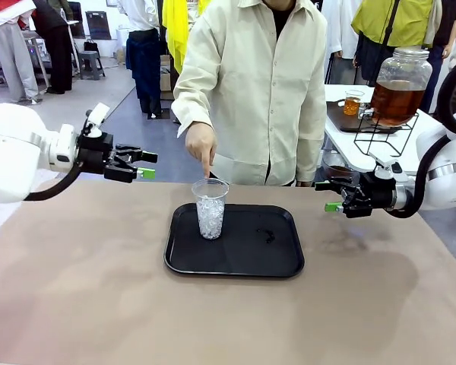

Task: Pour the drink into the iced cup.
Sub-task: Pick up the iced cup indicated by the human and present it to them.

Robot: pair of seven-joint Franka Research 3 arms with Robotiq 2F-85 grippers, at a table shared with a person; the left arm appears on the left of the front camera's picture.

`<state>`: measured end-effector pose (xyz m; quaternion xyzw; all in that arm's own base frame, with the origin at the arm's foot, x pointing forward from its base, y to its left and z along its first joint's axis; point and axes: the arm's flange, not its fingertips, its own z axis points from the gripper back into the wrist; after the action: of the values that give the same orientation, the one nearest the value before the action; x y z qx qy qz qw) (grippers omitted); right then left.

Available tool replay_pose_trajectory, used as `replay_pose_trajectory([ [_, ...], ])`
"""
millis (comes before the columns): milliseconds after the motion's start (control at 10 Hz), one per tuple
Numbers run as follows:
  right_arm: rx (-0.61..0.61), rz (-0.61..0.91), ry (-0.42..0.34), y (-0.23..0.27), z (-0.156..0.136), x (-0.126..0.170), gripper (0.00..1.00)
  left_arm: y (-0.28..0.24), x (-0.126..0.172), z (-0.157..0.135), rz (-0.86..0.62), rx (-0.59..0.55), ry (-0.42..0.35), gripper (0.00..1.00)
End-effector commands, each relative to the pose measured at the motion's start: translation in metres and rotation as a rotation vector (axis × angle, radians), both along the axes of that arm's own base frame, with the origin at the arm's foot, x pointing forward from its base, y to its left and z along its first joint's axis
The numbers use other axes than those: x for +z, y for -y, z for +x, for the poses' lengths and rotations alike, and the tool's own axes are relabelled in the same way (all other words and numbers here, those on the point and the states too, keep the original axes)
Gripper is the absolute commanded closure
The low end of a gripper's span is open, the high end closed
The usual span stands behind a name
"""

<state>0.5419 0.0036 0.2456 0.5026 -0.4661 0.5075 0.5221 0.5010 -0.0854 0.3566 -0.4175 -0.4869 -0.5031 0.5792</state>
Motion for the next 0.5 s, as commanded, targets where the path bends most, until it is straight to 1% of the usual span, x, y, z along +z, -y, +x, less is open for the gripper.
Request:
replay_pose_trajectory([
  [0,0.002,-0.003,-0.004,-0.0019,0.0005,0.0025,0.0,0.0057,-0.0094,-0.0045,-0.018,-0.01,0.036,0.0],
  [100,0.002,-0.003,-0.004,-0.0019,0.0005,0.0025,0.0,0.0035,-0.0048,-0.0039,0.003,-0.026,0.038,0.0],
  [200,0.002,-0.003,-0.004,-0.0019,0.0005,0.0025,0.0,0.0018,-0.0055,-0.0024,-0.007,0.001,0.018,0.0],
  [400,0.002,-0.003,-0.004,-0.0019,0.0005,0.0025,0.0,0.0018,-0.0055,-0.0024,-0.007,0.001,0.018,0.0],
])
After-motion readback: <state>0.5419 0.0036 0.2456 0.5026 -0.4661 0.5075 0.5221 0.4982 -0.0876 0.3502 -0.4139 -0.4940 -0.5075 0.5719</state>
